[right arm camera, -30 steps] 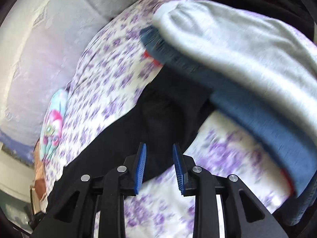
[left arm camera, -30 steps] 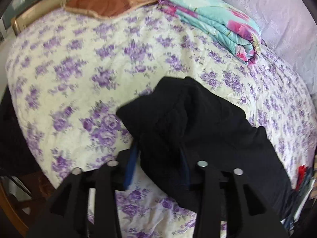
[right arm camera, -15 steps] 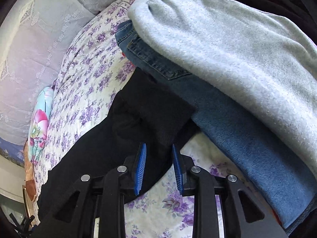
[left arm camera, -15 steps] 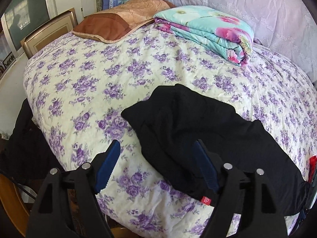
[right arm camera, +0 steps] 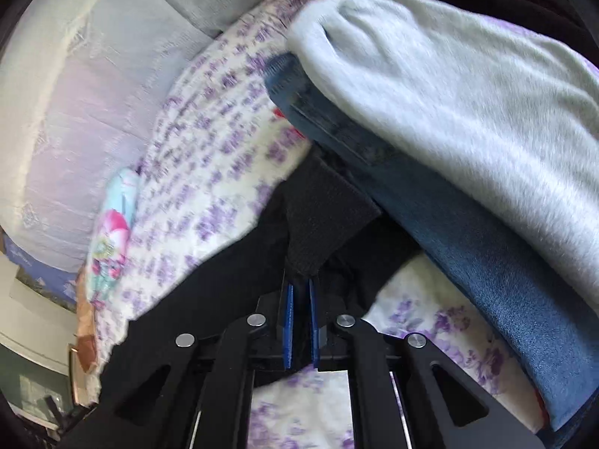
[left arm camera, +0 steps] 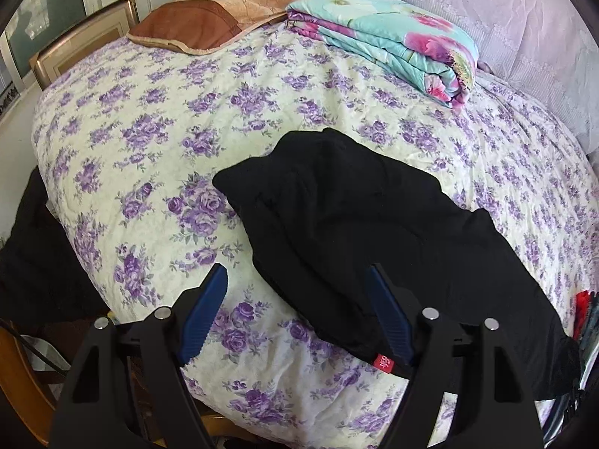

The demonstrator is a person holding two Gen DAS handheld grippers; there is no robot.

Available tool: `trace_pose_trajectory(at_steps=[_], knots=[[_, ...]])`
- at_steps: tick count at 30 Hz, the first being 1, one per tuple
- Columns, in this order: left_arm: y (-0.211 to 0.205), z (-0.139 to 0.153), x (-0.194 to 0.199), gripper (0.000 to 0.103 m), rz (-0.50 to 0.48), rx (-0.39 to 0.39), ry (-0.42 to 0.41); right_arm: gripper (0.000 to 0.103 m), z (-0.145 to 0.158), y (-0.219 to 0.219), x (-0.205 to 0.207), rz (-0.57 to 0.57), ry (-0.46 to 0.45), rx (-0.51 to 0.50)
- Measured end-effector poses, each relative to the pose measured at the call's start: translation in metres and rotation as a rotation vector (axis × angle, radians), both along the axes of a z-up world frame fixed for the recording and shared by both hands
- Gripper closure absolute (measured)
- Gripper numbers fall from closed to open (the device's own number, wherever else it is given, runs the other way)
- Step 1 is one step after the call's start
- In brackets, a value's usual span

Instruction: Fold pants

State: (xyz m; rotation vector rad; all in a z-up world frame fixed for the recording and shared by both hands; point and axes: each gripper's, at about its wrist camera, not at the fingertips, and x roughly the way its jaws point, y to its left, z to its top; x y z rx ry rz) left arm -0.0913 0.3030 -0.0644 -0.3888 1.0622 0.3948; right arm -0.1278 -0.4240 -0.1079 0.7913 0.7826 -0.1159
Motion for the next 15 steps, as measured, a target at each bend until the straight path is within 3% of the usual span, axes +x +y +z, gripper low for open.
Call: trace_pose_trajectory(at_steps=[6,9,11,15], knots=[[0.02,-0.002,-0.005,0.03,0.038,-0.143,-0.055,0.096,0.062,0.009,0.016,0.051,-0.115,-0.053],[0.023,0.0,0.003,0.034,0.039,-0.163,-0.076,0.096,0.076,0.015,0.022,0.068,-0.137,-0.06],[0.025,-0.001,0.013,0.041,0.032,-0.175,-0.074,0.096,0.079,0.016,0.025,0.073,-0.143,-0.059],[0.032,-0.022,0.034,0.082,0.048,-0.229,-0.01,0.096,0.078,0.014,0.031,0.069,-0.13,-0.065]])
